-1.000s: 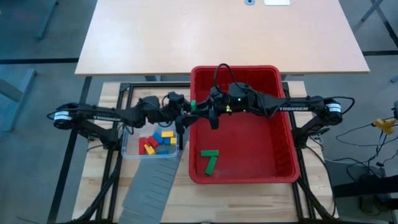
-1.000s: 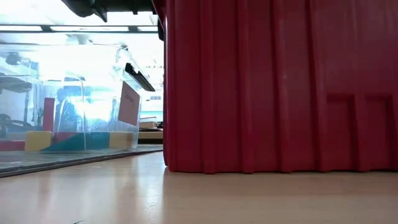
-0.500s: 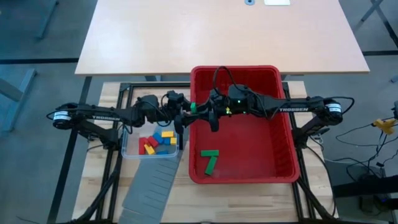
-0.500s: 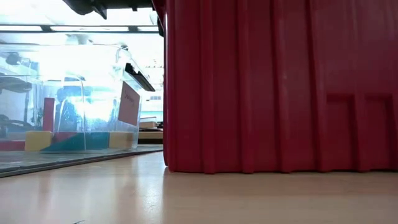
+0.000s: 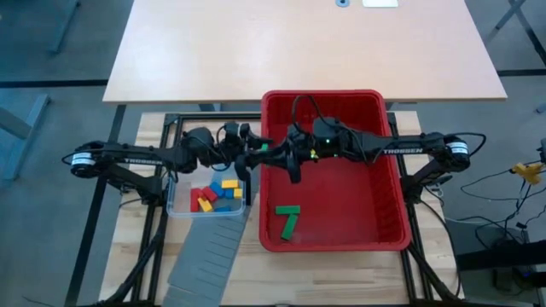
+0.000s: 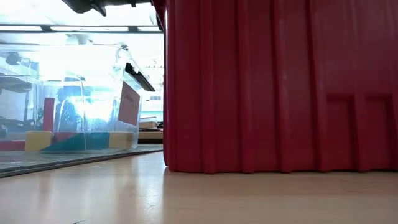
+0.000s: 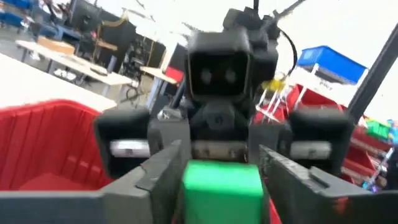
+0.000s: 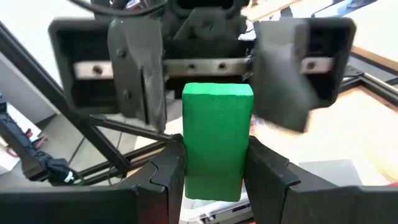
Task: Sort blocks
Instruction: Remove the top green block from the red bin
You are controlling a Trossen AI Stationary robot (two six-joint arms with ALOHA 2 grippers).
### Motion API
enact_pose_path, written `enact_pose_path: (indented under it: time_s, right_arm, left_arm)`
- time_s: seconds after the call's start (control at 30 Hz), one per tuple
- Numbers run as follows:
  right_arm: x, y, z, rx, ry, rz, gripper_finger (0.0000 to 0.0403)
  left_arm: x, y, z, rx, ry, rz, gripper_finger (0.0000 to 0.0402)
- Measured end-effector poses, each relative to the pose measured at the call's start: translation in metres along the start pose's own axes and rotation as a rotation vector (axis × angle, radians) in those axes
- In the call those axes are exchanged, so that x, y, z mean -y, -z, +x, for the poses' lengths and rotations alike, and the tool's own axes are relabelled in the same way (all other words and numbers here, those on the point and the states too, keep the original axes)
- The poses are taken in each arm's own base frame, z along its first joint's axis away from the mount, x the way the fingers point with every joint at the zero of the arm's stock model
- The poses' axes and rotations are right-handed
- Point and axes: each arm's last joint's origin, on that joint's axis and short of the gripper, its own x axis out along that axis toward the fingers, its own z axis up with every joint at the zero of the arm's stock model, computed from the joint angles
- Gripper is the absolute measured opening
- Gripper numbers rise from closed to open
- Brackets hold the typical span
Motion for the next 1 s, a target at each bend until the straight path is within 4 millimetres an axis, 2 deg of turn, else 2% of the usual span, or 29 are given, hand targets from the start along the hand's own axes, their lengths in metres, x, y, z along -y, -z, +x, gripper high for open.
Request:
enact_pose_path:
  time_s: [0.17, 0.4, 0.53, 0.77, 1.0]
  right_arm:
    - [0.0, 0.001, 0.0, -0.004, 0.005, 0.001, 0.0115]
    - [0.0, 0.0, 0.0, 0.002, 0.002, -0.012, 0.0113]
    - [0.0, 0.0, 0.0, 0.002, 0.001, -0.014, 0.0115]
    - [0.0, 0.0, 0.0, 0.003, 0.009, -0.028, 0.0144]
    - [-0.002, -0.004, -0.005, 0.021, 0.001, -0.066, 0.0151]
  left_arm:
    - [-0.002, 0.004, 0.0, -0.049, -0.005, -0.015, 0.0141]
    - [-0.002, 0.003, 0.0, -0.037, 0.001, 0.005, 0.0114]
    - [-0.003, 0.003, 0.0, -0.042, -0.001, 0.008, 0.0113]
    - [-0.004, 0.002, -0.002, -0.056, -0.019, 0.017, 0.0112]
    - [0.0, -0.009, -0.02, -0.118, -0.054, 0.04, 0.0112]
